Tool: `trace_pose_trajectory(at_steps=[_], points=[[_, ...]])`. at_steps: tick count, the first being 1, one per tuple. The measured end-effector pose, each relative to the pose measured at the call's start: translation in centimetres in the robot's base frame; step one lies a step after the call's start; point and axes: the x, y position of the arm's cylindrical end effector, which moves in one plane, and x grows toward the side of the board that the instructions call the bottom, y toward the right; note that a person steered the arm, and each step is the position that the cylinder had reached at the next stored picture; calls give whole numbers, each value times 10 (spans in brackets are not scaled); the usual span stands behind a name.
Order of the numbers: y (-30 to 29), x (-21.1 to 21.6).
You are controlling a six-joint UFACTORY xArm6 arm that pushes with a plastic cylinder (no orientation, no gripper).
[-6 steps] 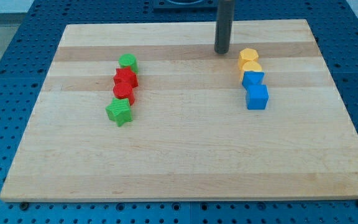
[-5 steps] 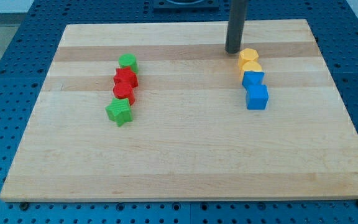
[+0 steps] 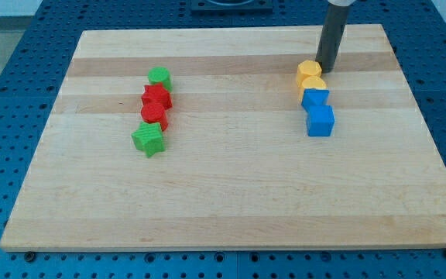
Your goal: Slide the yellow hexagon left a bit
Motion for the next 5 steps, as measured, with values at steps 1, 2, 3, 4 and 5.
trace_pose_trajectory(at_steps=[1,2,3,4,5], points=[[0,0],[0,7],[0,14],[0,16],[-1,16]])
